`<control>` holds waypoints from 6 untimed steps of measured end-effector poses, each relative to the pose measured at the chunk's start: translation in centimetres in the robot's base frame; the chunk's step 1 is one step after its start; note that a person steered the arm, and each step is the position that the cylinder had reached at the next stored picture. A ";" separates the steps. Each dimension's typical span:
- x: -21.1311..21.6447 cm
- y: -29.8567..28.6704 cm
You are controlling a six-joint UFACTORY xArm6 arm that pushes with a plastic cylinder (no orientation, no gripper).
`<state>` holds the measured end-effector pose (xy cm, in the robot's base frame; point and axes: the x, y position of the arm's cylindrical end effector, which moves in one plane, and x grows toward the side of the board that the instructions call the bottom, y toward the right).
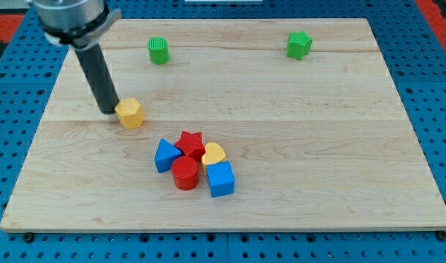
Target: Push the yellow hexagon into the group of blocks
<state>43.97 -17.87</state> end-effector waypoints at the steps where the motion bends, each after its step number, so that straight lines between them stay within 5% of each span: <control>1: 0.9 3.3; 3: 0.9 1.0; 6: -0.9 8.1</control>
<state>43.04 -9.78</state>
